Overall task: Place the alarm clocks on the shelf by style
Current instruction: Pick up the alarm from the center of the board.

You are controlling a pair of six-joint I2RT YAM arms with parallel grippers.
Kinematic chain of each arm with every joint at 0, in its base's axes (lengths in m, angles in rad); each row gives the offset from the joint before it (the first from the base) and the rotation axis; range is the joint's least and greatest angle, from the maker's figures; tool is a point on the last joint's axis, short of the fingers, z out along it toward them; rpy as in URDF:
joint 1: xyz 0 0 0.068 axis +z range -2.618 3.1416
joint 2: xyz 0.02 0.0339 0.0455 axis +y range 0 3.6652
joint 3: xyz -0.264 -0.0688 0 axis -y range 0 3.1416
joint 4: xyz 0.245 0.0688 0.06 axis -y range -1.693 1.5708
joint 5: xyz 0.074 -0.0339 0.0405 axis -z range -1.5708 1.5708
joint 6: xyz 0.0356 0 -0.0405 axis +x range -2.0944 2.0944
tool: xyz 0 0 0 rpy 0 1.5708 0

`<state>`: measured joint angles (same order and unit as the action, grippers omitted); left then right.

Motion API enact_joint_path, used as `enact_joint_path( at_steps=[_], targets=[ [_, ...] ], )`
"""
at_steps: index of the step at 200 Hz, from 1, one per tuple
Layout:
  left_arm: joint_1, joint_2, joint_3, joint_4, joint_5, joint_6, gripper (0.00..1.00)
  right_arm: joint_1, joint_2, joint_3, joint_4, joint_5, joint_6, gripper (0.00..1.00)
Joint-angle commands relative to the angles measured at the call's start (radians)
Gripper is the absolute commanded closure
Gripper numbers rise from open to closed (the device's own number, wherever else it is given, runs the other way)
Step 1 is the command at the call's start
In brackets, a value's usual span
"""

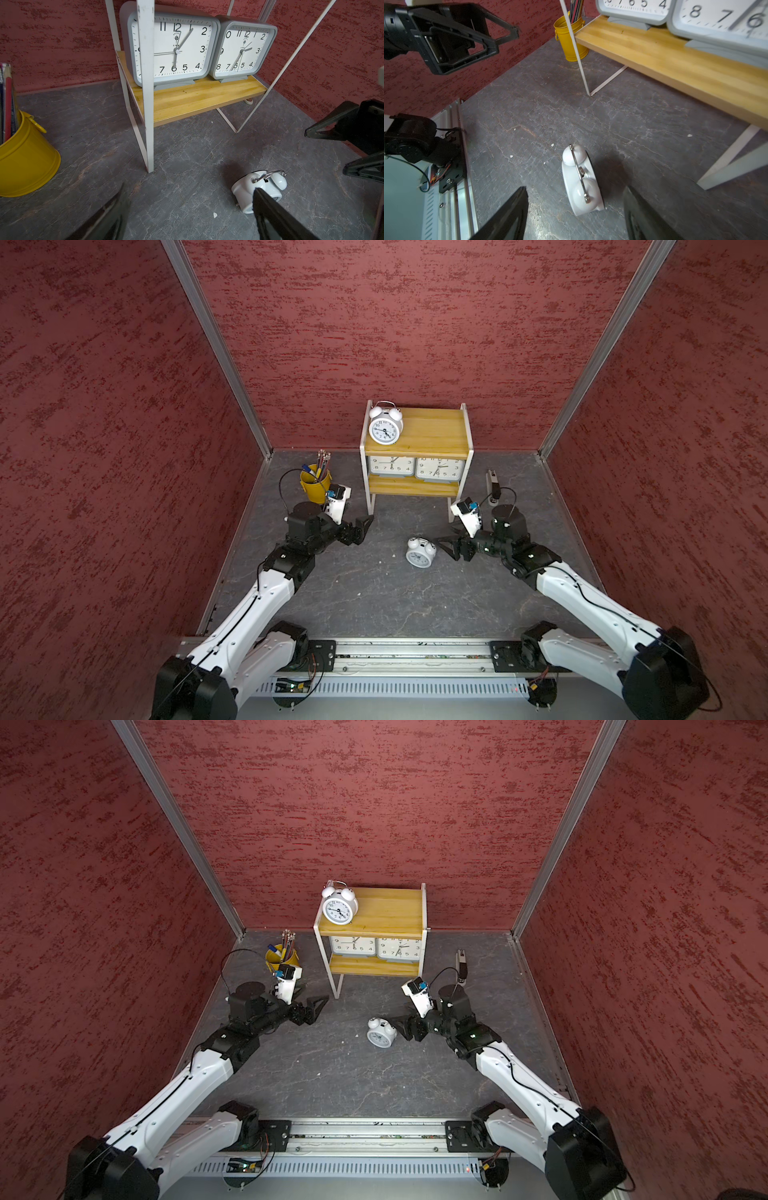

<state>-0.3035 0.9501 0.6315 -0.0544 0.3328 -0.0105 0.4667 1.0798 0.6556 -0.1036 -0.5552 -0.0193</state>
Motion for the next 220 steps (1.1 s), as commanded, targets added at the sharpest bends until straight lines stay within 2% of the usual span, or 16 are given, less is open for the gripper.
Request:
enact_joint_path(
  at_steps=[1, 45, 69, 191, 220],
  targets=[
    [-0.005, 0.003, -0.001, -0.001, 0.008, 0.018, 0.07, 0.026, 0.036, 0.031, -0.018, -0.026, -0.018, 0.3],
    [-0.003, 0.002, 0.004, -0.008, 0.009, 0.019, 0.11, 0.054, 0.139, 0.082, -0.042, 0.007, -0.037, 0.56],
    [-0.004, 0.003, 0.005, -0.011, 0.011, 0.02, 0.11, 0.063, 0.172, 0.093, -0.026, 0.034, -0.039, 0.64],
    [-0.004, 0.006, 0.008, -0.02, 0.013, 0.021, 0.12, 0.092, 0.295, 0.143, -0.083, 0.105, -0.063, 0.74],
    [-0.009, 0.013, 0.01, -0.02, 0.028, 0.022, 0.12, 0.093, 0.301, 0.136, -0.092, 0.119, -0.07, 0.82]
  ],
)
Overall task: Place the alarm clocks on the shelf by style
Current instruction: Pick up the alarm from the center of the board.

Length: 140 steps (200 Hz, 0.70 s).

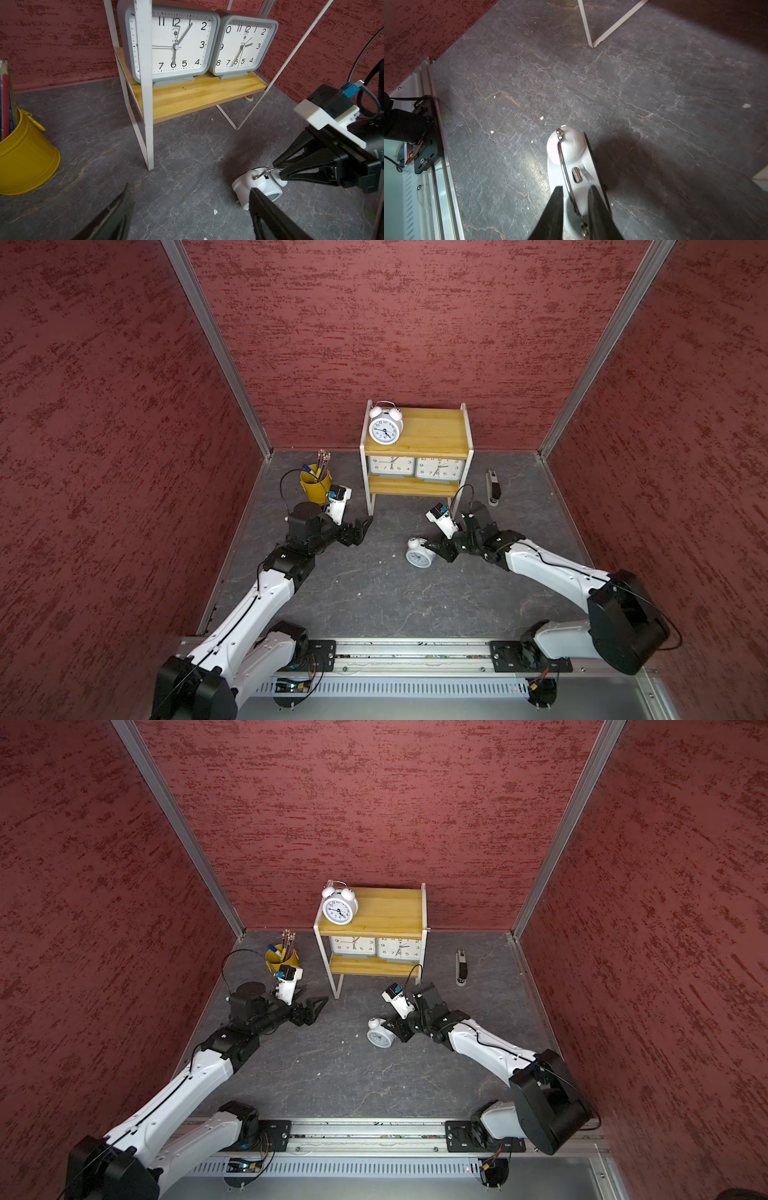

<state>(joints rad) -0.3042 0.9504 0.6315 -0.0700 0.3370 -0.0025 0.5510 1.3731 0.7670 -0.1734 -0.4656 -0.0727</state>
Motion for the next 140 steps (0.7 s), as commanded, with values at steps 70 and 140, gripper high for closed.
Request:
enact_joint_path(
  at_steps=[70, 140],
  targets=[
    [-0.124, 0.161, 0.081, 0.077, 0.247, 0.157, 0.16, 0.01, -0.046, 0.089, -0.057, -0.062, -0.086, 1.0],
    [-0.17, 0.358, 0.257, -0.043, 0.527, 0.471, 0.37, 0.01, -0.029, 0.241, -0.181, -0.321, -0.174, 1.0]
  ],
)
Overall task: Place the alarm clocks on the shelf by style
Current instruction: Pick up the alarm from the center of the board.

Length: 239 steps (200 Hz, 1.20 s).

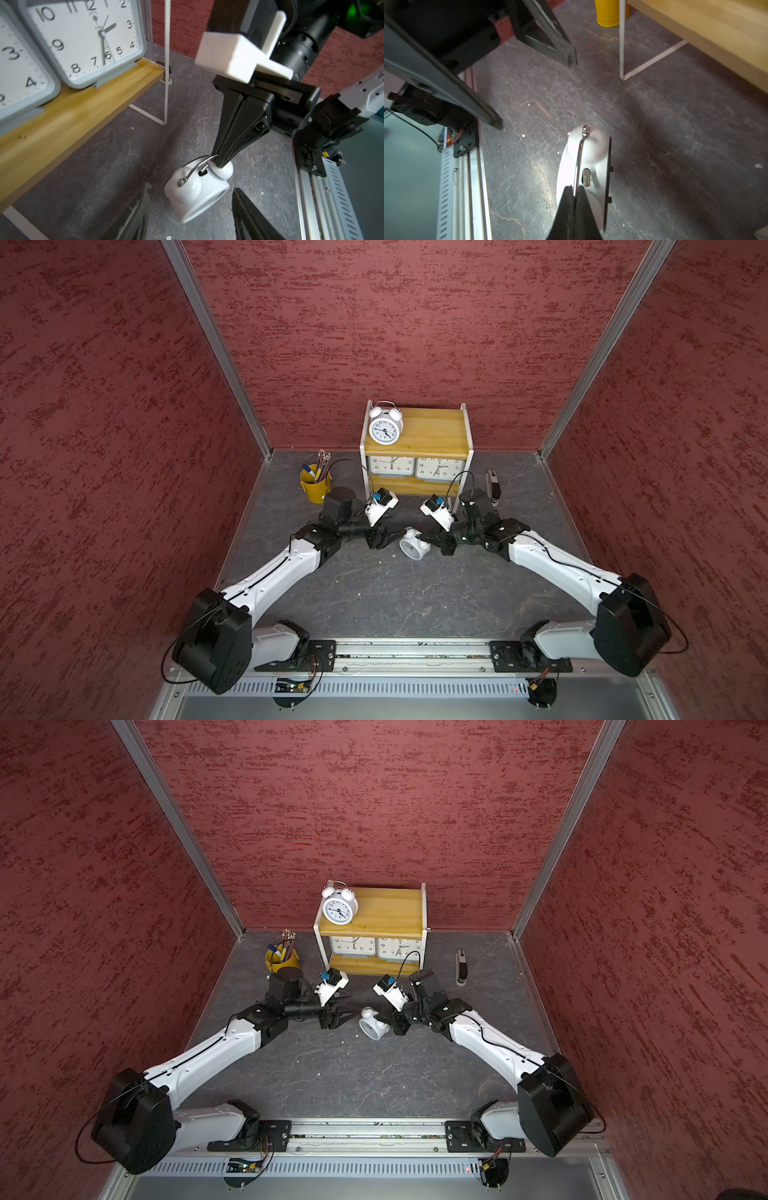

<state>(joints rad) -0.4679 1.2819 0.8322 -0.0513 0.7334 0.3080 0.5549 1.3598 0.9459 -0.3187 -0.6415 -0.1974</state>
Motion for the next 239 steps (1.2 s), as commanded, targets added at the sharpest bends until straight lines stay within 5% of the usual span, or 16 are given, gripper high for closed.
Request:
enact_joint_path(
  at_steps=[1, 55, 192, 214, 239],
  targets=[
    [-0.006, 0.027, 0.057, -0.064, 0.133, 0.165, 0.37, 0.006, -0.016, 0.063, -0.037, -0.148, -0.05, 1.0],
    [-0.009, 0.064, 0.13, -0.206, 0.224, 0.337, 0.38, 0.008, 0.001, 0.127, -0.113, -0.243, -0.092, 1.0],
    [-0.047, 0.115, 0.183, -0.324, 0.263, 0.392, 1.0, 0.008, 0.007, 0.151, -0.133, -0.219, -0.103, 0.94],
    [-0.048, 0.108, 0.187, -0.31, 0.245, 0.363, 1.0, 0.008, -0.003, 0.133, -0.1, -0.193, -0.087, 0.87],
    [-0.041, 0.077, 0.177, -0.263, 0.211, 0.31, 1.0, 0.008, -0.04, 0.069, 0.006, -0.128, -0.032, 0.54]
  ],
)
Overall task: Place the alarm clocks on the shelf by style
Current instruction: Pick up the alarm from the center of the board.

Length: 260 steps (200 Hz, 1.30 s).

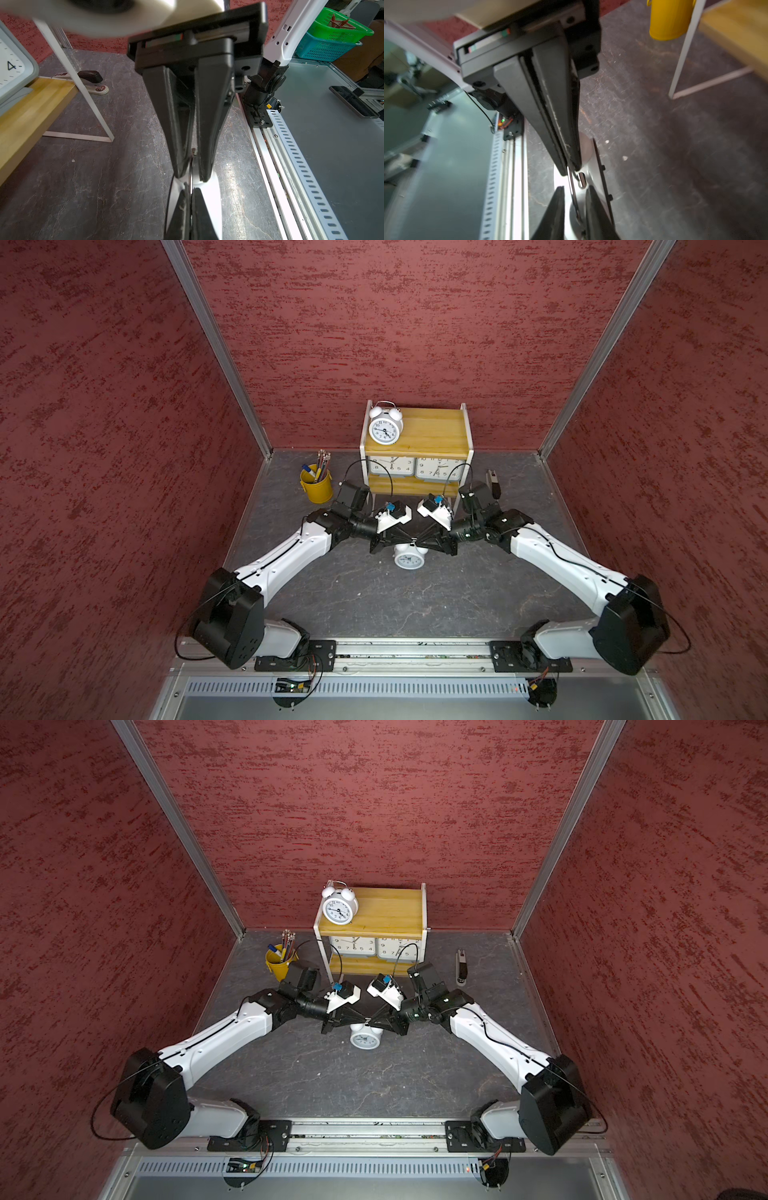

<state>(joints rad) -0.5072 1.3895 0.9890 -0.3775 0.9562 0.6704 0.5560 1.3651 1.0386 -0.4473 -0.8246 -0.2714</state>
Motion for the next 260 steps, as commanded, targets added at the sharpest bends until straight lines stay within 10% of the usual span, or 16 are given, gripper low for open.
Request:
enact_joint_path(
  at_steps=[1, 29, 77, 199, 260],
  targets=[
    [-0.001, -0.033, 0.021, 0.065, -0.013, -0.055, 1.0, 0.007, -0.048, -0.028, 0.14, 0.059, 0.045, 0.52],
    [0.025, -0.09, 0.001, 0.144, -0.046, -0.158, 1.0, 0.004, -0.116, -0.13, 0.283, 0.149, 0.111, 0.22],
    [0.095, -0.123, 0.078, 0.047, 0.004, -0.245, 1.0, -0.022, -0.195, -0.242, 0.419, 0.146, 0.17, 0.07],
    [0.083, -0.093, 0.143, -0.02, 0.186, -0.245, 1.0, -0.023, -0.152, -0.23, 0.455, -0.056, 0.148, 0.11],
    [0.08, -0.083, 0.149, 0.011, 0.16, -0.272, 1.0, -0.023, -0.121, -0.207, 0.43, -0.113, 0.138, 0.35]
  ],
)
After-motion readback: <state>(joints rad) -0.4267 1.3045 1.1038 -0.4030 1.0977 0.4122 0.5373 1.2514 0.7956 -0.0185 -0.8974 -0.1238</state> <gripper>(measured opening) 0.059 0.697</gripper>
